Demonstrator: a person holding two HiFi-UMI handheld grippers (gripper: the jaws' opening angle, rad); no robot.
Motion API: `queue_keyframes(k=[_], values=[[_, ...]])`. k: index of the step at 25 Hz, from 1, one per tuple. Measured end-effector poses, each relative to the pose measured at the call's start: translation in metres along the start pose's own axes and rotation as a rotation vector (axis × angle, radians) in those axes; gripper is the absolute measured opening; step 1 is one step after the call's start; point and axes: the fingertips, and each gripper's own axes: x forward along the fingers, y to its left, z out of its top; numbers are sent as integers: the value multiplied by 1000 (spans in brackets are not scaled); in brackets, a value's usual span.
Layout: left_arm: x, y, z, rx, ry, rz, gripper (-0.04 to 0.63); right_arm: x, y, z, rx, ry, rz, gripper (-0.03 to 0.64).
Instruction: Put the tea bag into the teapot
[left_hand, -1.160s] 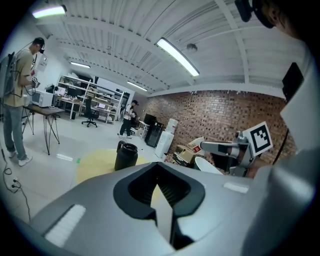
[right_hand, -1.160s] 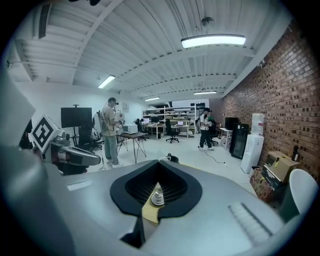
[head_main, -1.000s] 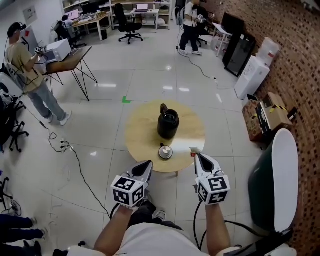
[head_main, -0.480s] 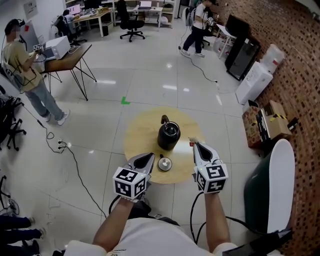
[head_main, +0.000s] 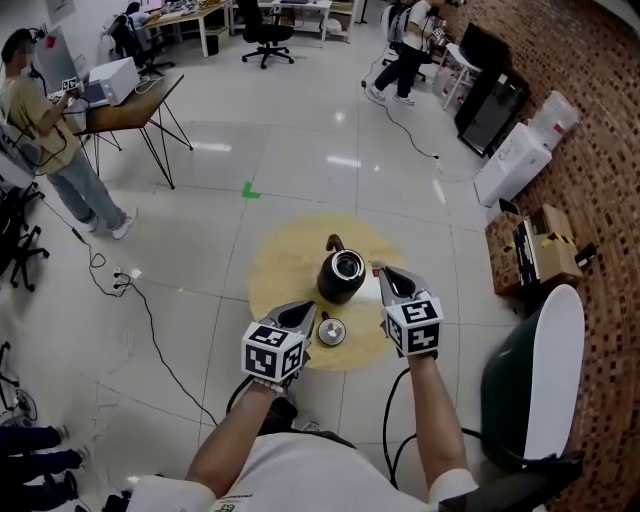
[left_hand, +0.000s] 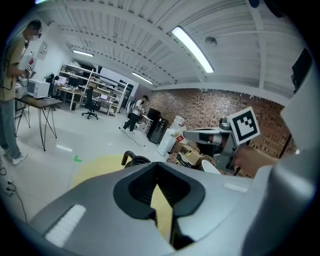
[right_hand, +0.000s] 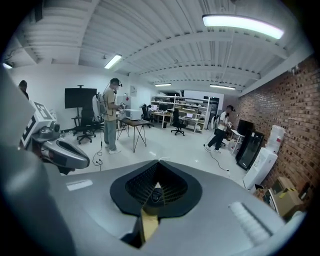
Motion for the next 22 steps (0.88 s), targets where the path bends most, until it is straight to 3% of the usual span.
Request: queue_keyframes(k=[11,22], values=[[12,28,-30,-65,59,13,12,112,0,-63,-70,254,52,3],[-4,53,-57,-131,76,42,12,167,11,-116,-177,466,86,5]])
